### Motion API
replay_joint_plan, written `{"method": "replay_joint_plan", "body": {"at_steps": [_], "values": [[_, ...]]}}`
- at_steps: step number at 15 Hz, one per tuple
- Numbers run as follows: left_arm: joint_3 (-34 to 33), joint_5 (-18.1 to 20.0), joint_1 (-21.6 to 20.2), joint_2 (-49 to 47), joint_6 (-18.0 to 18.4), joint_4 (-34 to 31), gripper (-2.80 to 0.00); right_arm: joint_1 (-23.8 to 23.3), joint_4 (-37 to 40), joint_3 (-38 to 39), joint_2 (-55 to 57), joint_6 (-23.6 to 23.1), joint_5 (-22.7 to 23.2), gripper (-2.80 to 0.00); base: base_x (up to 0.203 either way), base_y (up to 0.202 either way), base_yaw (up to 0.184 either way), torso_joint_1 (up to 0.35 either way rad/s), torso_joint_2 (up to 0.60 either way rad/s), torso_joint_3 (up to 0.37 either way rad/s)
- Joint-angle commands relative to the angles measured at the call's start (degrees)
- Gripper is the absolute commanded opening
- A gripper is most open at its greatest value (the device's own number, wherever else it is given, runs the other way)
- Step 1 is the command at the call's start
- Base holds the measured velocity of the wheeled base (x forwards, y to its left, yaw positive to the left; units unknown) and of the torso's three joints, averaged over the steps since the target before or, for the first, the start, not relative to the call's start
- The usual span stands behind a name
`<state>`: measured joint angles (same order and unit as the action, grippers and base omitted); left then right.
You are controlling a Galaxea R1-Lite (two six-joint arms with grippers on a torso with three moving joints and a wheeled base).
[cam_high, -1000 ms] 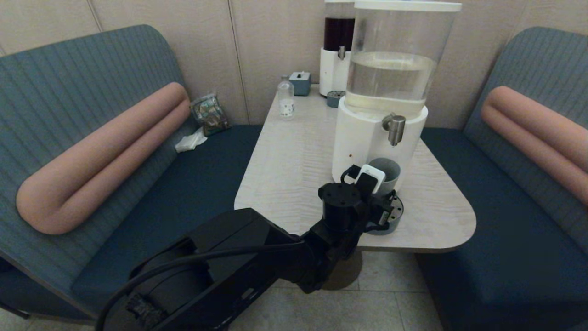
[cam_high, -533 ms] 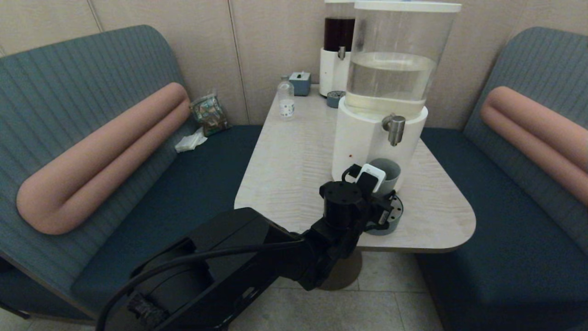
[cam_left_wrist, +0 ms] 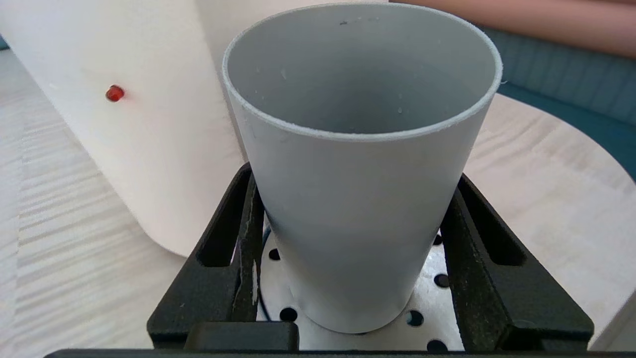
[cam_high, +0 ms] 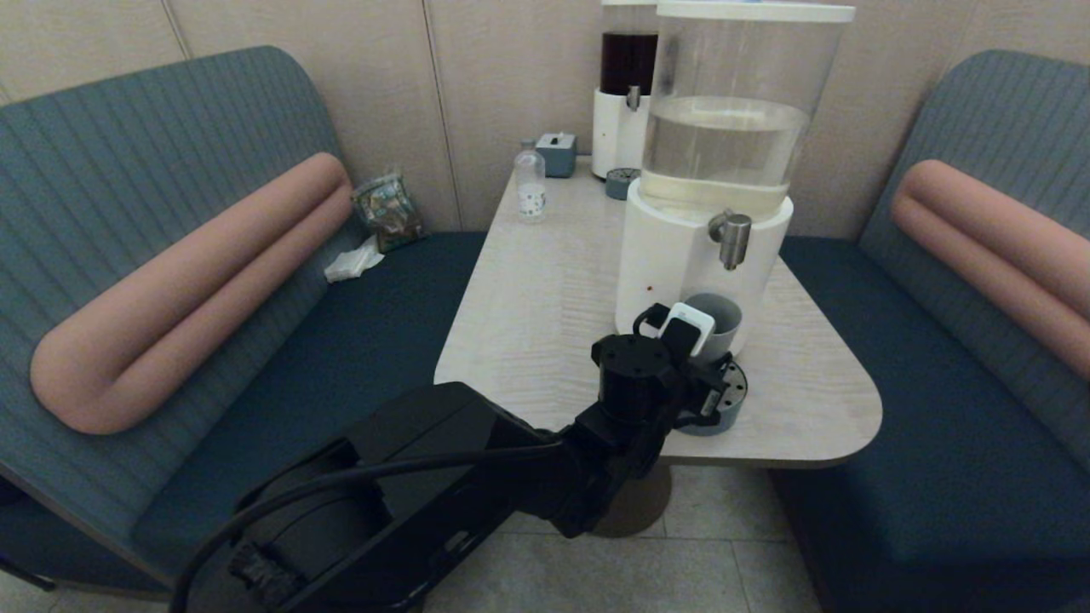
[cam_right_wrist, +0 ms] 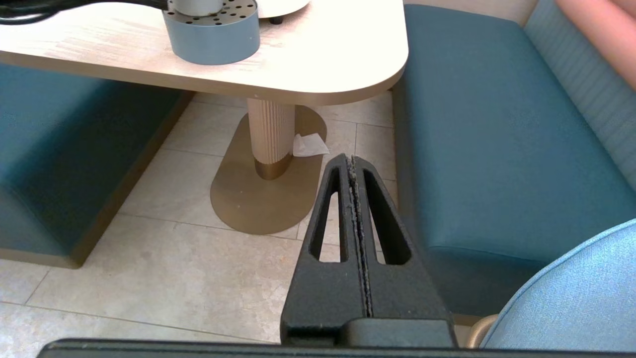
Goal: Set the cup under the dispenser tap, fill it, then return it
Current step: Place it under the water dispenser
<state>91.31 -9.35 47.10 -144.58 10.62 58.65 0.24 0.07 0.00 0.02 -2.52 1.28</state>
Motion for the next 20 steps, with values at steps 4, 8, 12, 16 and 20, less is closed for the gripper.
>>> {"method": "replay_joint_plan", "body": {"at_steps": [4,8,12,16,20], "values": [[-3.85,0.03,0.01,4.06,-0.03,0.70,-2.80,0.02,0.01,0.00,-0.20,-0.03,0.04,-2.80,0.000,0.000,0.000,0.000,0.00,0.000],[-2.25,0.46,0.07,3.99,0.06,1.16,-2.80,0.02,0.01,0.00,-0.20,-0.03,0.04,-2.80,0.000,0.000,0.000,0.000,0.00,0.000],[-1.57,0.47,0.00,2.93,-0.33,0.86,-2.80,0.02,0.01,0.00,-0.20,-0.03,0.04,-2.80,0.000,0.000,0.000,0.000,0.00,0.000],[1.39,0.48,0.03,0.70,-0.50,0.42,-2.80,0.02,0.01,0.00,-0.20,-0.03,0.04,-2.80,0.000,0.000,0.000,0.000,0.00,0.000],[4.59,0.31,0.03,-0.32,-0.57,-0.93,-2.80,0.02,0.01,0.00,-0.20,-0.03,0.04,-2.80,0.000,0.000,0.000,0.000,0.00,0.000]]}}
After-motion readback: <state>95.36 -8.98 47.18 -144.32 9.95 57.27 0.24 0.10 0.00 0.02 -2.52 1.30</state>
